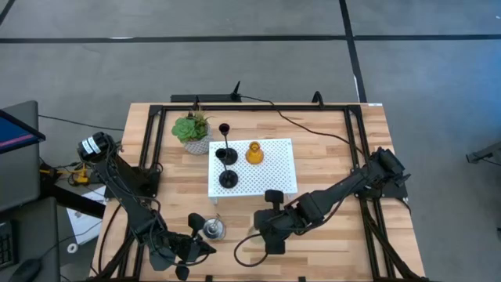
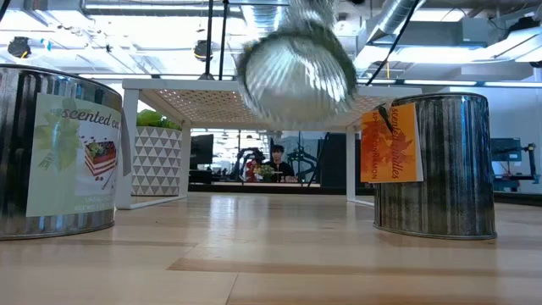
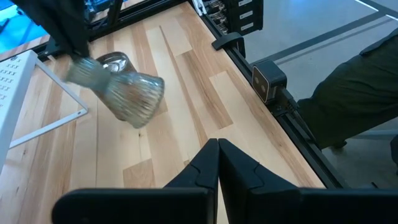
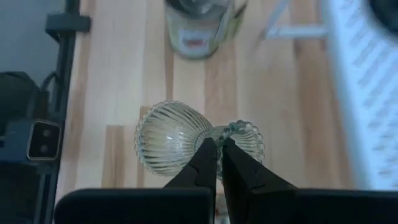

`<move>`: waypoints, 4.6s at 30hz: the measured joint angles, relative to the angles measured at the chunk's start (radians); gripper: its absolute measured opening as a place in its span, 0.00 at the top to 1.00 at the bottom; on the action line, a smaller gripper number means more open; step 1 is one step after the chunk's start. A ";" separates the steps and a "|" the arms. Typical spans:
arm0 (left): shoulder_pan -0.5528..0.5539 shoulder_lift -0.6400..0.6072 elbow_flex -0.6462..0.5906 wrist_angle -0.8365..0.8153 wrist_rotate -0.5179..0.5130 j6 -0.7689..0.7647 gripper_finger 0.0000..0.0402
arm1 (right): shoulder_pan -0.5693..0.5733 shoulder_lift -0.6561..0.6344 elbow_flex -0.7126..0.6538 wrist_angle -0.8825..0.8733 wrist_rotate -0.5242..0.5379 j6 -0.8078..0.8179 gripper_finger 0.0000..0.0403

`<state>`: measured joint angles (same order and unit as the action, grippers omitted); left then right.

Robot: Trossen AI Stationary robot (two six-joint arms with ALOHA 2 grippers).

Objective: Pick & Place candle stick holders
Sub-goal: Align the transparent glass candle holder with the yellow glass candle holder on the shelf, then adjust the white shelf

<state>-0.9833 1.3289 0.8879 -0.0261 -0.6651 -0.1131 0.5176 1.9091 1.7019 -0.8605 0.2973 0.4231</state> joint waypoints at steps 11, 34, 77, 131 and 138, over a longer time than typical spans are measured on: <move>0.000 0.000 0.000 0.000 0.000 0.000 0.98 | -0.053 -0.001 0.229 -0.279 0.132 -0.086 1.00; 0.000 0.000 0.000 0.000 0.000 0.000 0.98 | -0.228 0.027 0.328 -0.355 0.259 -0.265 1.00; 0.000 0.000 0.000 0.000 0.000 0.000 0.98 | -0.243 0.081 0.329 -0.342 0.198 -0.247 0.93; 0.000 0.000 0.000 0.000 -0.078 0.000 0.98 | 0.114 -0.106 0.019 -0.304 0.354 0.076 1.00; 0.000 0.000 0.000 0.000 -0.104 0.025 0.98 | 0.095 -0.359 -0.392 0.291 0.225 -0.192 1.00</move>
<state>-0.9836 1.3289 0.8875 -0.0259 -0.7692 -0.0877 0.6122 1.5500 1.3100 -0.5696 0.5225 0.2308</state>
